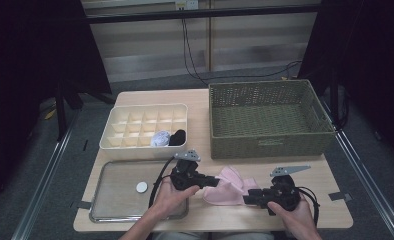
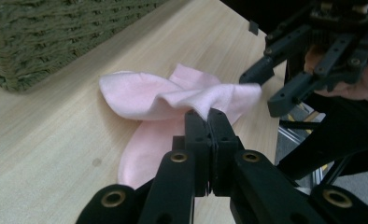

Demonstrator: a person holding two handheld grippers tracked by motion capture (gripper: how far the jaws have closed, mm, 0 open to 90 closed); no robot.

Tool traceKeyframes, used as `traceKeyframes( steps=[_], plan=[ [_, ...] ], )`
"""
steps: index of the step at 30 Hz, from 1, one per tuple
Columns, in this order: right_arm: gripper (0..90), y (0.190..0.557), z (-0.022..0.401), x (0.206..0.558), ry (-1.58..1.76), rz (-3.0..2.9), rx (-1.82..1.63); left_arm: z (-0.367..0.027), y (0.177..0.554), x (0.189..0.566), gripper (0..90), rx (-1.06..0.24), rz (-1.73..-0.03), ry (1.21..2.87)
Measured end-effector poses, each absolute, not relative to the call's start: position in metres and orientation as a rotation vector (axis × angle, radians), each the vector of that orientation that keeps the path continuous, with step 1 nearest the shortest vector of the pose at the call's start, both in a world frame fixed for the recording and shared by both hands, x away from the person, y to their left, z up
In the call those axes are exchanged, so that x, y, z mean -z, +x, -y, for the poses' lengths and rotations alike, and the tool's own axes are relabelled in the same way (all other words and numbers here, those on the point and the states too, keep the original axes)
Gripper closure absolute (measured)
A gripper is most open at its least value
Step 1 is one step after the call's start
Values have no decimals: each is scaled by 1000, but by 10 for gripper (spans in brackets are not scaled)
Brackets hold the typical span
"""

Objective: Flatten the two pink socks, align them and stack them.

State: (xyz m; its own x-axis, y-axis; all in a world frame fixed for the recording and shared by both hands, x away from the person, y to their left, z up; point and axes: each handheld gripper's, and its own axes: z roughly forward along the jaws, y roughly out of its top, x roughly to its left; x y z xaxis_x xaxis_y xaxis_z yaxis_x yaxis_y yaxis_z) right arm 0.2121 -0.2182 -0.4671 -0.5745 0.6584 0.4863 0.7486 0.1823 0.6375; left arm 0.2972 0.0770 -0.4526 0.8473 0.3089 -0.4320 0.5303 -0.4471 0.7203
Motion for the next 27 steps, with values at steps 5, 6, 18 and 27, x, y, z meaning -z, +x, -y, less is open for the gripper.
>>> traceKeyframes(
  steps=[5,6,18,27],
  plan=[
    [592,215,214,467,-1390,2333,1378,-76,296,453,889,309,-619,2047],
    [593,216,213,467,-1397,2326,1378,-76,296,453,889,315,-618,2047],
    [785,230,208,465,-1376,2324,1420,-81,296,452,889,301,-626,2033],
    [864,240,209,446,-1337,2315,1504,-91,294,447,888,287,-637,2006]
  ],
)
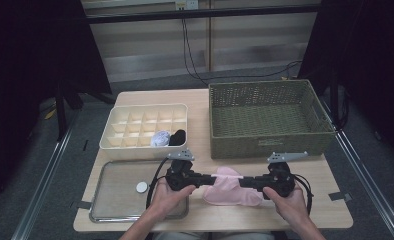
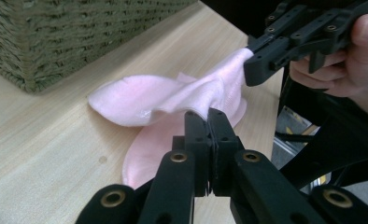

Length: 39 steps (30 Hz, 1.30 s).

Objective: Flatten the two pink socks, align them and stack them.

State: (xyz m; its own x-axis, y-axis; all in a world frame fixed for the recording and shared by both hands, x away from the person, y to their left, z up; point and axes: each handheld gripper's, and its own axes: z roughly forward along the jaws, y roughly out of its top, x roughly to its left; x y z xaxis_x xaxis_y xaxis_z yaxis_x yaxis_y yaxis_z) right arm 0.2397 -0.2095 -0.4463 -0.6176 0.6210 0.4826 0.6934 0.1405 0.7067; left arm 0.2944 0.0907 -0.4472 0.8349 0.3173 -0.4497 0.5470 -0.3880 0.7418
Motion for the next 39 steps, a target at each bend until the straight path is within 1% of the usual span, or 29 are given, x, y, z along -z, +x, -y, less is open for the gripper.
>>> traceKeyframes(
  steps=[10,15,18,20,22,24,27,29,31,35,39],
  plan=[
    [866,258,209,428,-1311,2289,1571,-97,285,429,888,250,-617,1956],
    [866,258,202,425,-1277,2294,1579,-104,276,424,888,217,-617,1961],
    [866,255,200,426,-1270,2288,1574,-105,274,428,887,218,-615,1984],
    [867,255,199,430,-1271,2308,1541,-103,274,434,886,245,-638,1976],
    [867,254,200,435,-1281,2305,1510,-99,272,441,881,244,-630,2011],
    [868,254,203,439,-1303,2290,1489,-94,270,445,856,252,-620,2039],
    [870,251,204,442,-1294,2301,1458,-92,272,448,772,277,-622,2035],
    [871,250,205,442,-1282,2303,1442,-94,272,448,692,275,-633,2030],
    [871,248,207,443,-1264,2312,1427,-98,274,446,634,294,-628,2017],
    [870,244,212,448,-1270,2314,1394,-104,273,439,598,285,-588,1998],
    [870,241,216,452,-1277,2316,1361,-108,280,437,612,259,-629,1979]
  ],
)
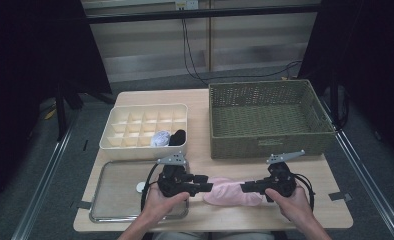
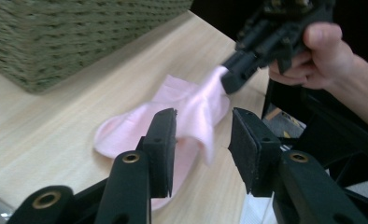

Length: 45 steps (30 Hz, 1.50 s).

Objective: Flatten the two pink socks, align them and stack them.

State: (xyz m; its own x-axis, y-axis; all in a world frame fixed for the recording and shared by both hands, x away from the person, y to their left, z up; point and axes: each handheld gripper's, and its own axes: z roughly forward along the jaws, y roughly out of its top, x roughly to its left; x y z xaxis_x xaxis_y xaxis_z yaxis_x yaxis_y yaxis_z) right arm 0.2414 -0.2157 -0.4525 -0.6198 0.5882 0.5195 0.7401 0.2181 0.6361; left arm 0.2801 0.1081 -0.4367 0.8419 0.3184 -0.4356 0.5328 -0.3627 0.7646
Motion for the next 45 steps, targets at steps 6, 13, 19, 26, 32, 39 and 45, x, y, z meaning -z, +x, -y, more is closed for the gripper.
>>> traceKeyframes(
  steps=[6,13,19,26,32,39,45],
  plan=[
    [869,238,218,459,-1275,2323,1307,-103,309,454,652,216,-699,2037],
    [869,236,217,469,-1275,2326,1267,-85,325,474,647,190,-717,2122],
    [867,236,217,469,-1274,2322,1275,-79,331,486,696,231,-684,2145],
    [865,237,217,470,-1276,2317,1270,-67,327,489,697,243,-618,2165],
    [866,237,217,471,-1267,2317,1267,-62,326,494,781,234,-610,2153],
    [866,237,217,470,-1267,2312,1273,-61,328,495,883,231,-624,2173],
    [866,236,222,464,-1269,2303,1306,-72,326,477,882,198,-638,2096]
  ],
)
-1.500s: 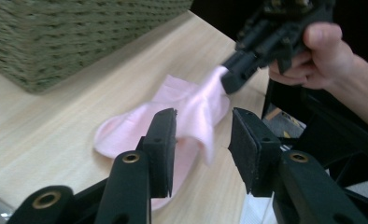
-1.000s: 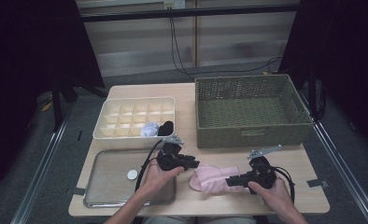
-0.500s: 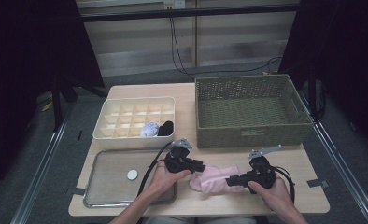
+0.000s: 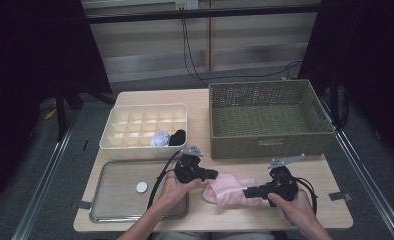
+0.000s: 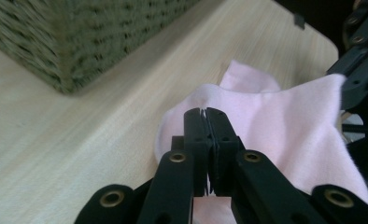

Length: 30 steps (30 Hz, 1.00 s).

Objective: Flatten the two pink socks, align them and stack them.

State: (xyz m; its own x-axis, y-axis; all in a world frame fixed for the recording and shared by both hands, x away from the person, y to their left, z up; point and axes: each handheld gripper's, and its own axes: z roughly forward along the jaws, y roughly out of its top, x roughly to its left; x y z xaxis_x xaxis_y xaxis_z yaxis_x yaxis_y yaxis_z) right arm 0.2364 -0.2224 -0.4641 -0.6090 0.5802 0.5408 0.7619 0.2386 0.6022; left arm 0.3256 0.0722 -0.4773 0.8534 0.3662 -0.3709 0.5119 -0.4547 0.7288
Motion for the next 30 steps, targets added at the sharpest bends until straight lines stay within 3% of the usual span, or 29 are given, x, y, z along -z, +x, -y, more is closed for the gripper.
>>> traceKeyframes(
  steps=[13,22,30],
  plan=[
    [867,243,240,447,-1350,2316,1350,-91,302,453,884,122,-656,2007],
    [867,251,250,434,-1416,2336,1341,-78,292,462,883,161,-678,2013],
    [845,261,249,448,-1449,2342,1259,-67,289,477,882,168,-698,2068]
  ],
)
